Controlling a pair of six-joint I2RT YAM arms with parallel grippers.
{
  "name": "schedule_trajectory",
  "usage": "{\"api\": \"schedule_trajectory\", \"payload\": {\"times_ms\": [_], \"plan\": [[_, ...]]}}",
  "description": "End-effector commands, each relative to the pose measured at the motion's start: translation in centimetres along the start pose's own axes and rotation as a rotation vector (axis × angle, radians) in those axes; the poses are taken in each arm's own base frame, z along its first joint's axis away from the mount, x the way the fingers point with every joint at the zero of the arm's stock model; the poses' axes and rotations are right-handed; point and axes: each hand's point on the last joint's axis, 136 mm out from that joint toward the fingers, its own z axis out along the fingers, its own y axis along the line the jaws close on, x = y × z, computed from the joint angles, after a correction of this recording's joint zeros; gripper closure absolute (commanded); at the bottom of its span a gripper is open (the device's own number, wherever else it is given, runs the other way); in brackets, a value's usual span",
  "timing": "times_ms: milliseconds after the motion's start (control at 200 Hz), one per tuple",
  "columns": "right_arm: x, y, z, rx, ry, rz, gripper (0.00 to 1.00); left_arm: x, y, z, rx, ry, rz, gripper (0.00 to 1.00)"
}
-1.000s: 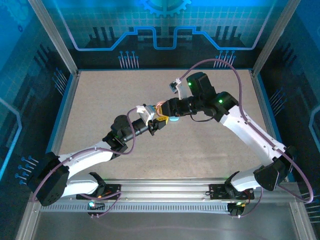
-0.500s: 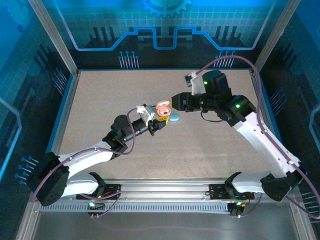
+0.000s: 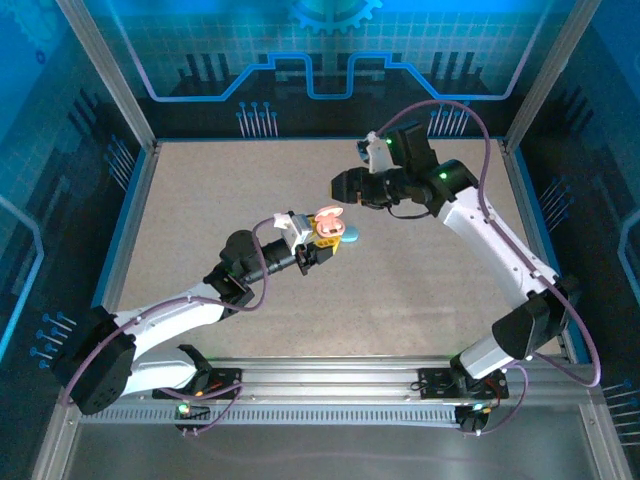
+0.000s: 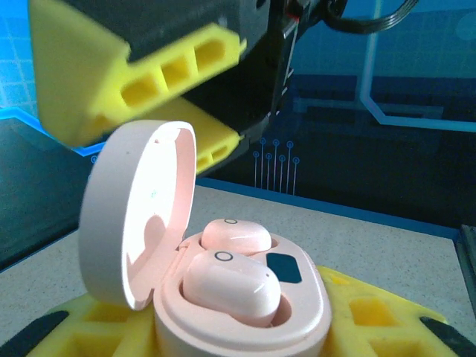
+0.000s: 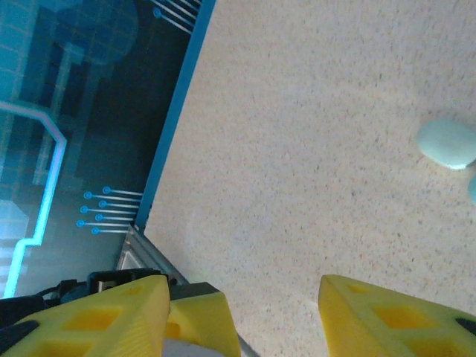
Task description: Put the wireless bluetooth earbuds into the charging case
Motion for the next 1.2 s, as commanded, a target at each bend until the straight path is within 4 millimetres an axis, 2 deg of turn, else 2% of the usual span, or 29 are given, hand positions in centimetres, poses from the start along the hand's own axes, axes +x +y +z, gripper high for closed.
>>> {"api": "schedule_trajectory", "payload": {"times_ms": [0, 385, 700, 840, 1056, 1196], "plan": [[1.5, 1.7, -0.9, -0.056, 0.075, -0.032, 0.43, -2.4, -0.6, -0.2, 0.021, -0.066, 0.01, 0.6], [4.6, 1.9, -1.4, -0.146, 0.136, -0.016, 0.44, -3.0, -0.3, -0.3, 0.003, -0.083, 0.007, 0.6], [6.4, 3.5, -1.8, -0.422, 0.218, 0.058, 0.44, -3.6, -0.6, -0.4, 0.021, -0.11, 0.002, 0.6], [6.1, 3.5, -1.4, -0.463, 0.224, 0.083, 0.46, -3.9, -1.3, -0.3, 0.063, -0.115, -0.003, 0.6], [6.0, 3.7, -1.1, -0.498, 0.231, 0.098, 0.61, -4.0, -1.4, -0.2, 0.072, -0.114, -0.012, 0.59], [6.0, 3.3, -1.2, -0.488, 0.221, 0.106, 0.76, -3.7, -1.2, -0.1, 0.06, -0.106, -0.017, 0.58]]}}
